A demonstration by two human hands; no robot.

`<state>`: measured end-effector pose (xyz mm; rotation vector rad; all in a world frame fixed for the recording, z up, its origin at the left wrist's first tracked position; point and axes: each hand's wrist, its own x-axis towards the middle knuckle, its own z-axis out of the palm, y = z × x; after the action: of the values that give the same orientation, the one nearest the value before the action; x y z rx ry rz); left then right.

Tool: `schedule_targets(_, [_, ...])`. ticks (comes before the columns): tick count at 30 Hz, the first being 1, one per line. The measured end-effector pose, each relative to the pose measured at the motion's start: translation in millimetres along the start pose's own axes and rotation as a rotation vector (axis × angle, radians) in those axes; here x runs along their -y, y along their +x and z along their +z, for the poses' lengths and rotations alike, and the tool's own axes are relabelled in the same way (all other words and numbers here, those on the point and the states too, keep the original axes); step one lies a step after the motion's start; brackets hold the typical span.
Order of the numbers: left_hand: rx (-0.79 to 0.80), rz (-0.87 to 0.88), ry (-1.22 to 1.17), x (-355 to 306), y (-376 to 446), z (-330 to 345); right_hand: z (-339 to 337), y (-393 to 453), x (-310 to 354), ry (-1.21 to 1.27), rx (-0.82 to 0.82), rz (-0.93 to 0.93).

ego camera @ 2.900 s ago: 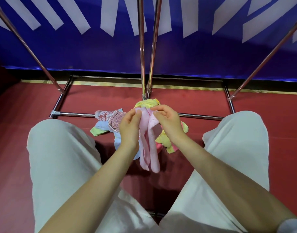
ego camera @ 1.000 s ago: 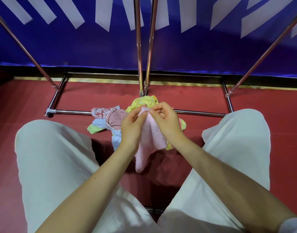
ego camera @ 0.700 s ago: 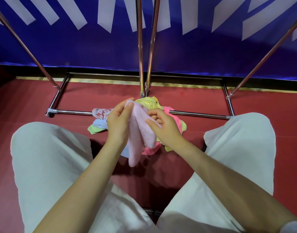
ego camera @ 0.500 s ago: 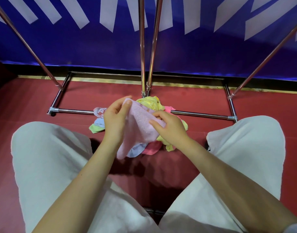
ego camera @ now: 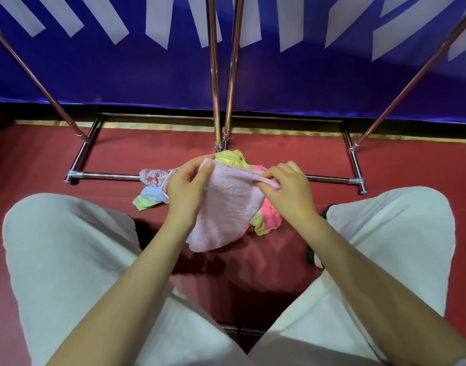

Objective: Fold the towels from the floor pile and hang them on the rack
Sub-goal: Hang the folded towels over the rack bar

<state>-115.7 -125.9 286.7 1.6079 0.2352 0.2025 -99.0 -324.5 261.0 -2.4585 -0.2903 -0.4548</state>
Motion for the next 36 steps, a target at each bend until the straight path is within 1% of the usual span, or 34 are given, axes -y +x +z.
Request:
schedule_targets(2, [0.004, -0.002, -0.014, -1, 0, 0, -3, -1, 1, 0.038, 0.032, 0.046])
schedule_targets(5, [0.006, 0.017, -0.007, -2, -2, 1, -5, -1, 3, 0.049, 0.148, 0.158])
schedule_targets(8, [-0.045, 0.007, -0.034, -4, 1, -3, -5, 0, -1, 0.010, 0.210, 0.203])
schedule_targets(10, [-0.076, -0.009, -0.049, -4, 5, -8, -5, 2, -5, 0.077, 0.182, 0.230])
schedule_targets(11, [-0.077, -0.015, -0.047, -4, 6, -10, -4, 2, -6, 0.112, 0.173, 0.214])
schedule_targets(13, [-0.069, -0.016, -0.052, -5, 6, -11, 0, 2, -6, 0.148, 0.188, 0.158])
schedule_targets(14, [-0.066, -0.013, -0.056, -5, 5, -11, 3, 2, -6, 0.181, 0.208, 0.170])
schedule_targets(17, [-0.069, -0.013, -0.062, -6, 5, -12, 8, 2, 1, 0.348, 0.282, 0.317])
schedule_targets(18, [-0.080, -0.025, -0.070, -5, 6, -14, 9, 2, 4, 0.400, 0.291, 0.337])
schedule_targets(21, [-0.112, -0.069, -0.089, -2, 11, -21, 10, 4, 10, 0.518, 0.293, 0.339])
schedule_targets(24, [-0.134, -0.085, -0.103, -2, 12, -24, 12, 6, 12, 0.545, 0.323, 0.338])
schedule_targets(28, [-0.133, -0.089, -0.108, -3, 11, -24, 16, 7, 11, 0.440, 0.426, 0.264])
schedule_targets(29, [-0.130, -0.088, -0.105, -3, 11, -23, 17, 7, 11, 0.423, 0.431, 0.249])
schedule_targets(31, [-0.138, -0.083, -0.094, -3, 11, -24, 18, 8, 12, 0.478, 0.397, 0.280])
schedule_targets(34, [-0.153, -0.076, -0.077, 0, 15, -29, 15, 14, 17, 0.663, 0.268, 0.381])
schedule_targets(36, [-0.149, -0.081, -0.074, 2, 16, -29, 11, 18, 20, 0.749, 0.196, 0.402])
